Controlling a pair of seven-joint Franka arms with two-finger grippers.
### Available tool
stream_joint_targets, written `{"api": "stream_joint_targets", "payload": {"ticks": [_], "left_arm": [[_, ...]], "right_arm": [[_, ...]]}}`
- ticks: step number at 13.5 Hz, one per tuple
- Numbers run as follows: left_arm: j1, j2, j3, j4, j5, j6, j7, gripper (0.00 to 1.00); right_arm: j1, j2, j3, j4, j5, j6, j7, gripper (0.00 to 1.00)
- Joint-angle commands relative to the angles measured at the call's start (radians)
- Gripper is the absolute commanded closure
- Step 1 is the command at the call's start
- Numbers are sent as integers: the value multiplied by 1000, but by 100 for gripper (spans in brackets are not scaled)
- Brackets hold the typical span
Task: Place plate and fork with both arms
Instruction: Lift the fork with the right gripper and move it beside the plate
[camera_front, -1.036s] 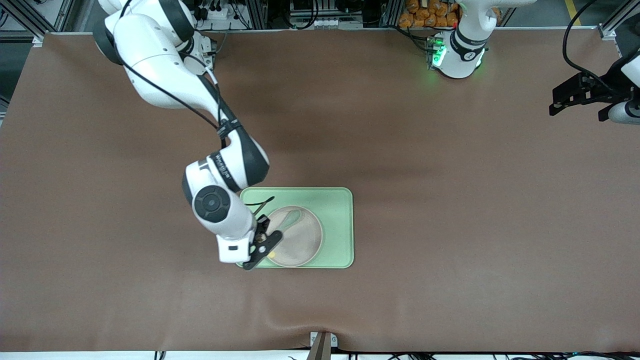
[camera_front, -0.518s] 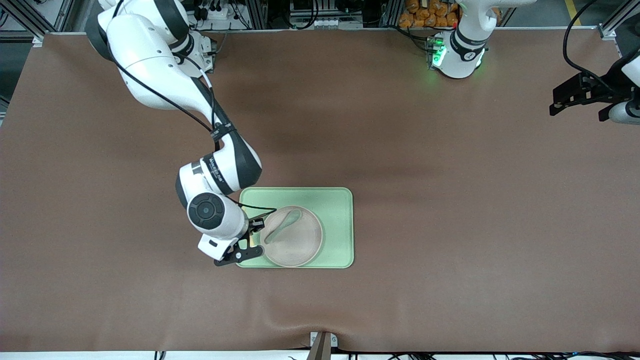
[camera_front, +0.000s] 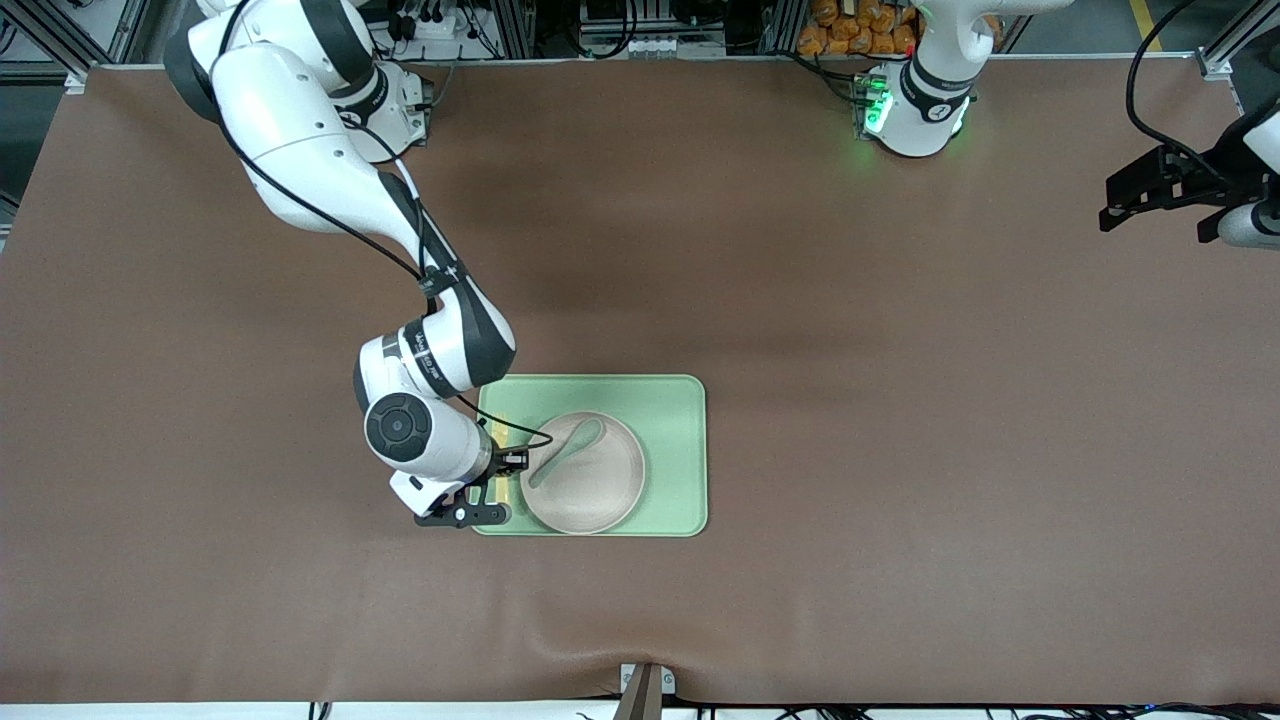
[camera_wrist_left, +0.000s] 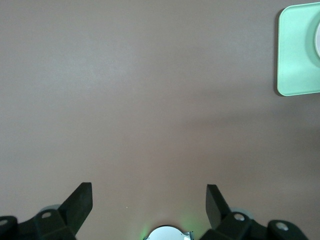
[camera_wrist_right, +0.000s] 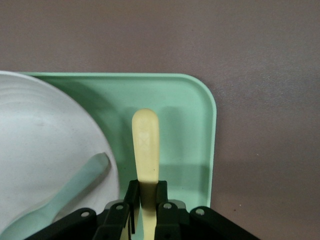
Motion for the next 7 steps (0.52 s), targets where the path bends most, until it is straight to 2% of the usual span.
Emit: {"api": "stream_joint_targets", "payload": {"ticks": [1,2,4,7], "left_arm": [[5,-10,0,-2,-4,-9,7,0],[5,-10,0,-2,-4,-9,7,0],[7,-10,0,-2,-4,-8,8,0],[7,-10,0,-2,-4,-8,8,0]], "right_arm": [[-27,-37,12,-46,20,14,14,13],[-28,-42,13,-40,25,13,6,0],[-28,-52,19,-30,37,-31,6,0],[-47,-77,16,49,60,-128,4,0]]}}
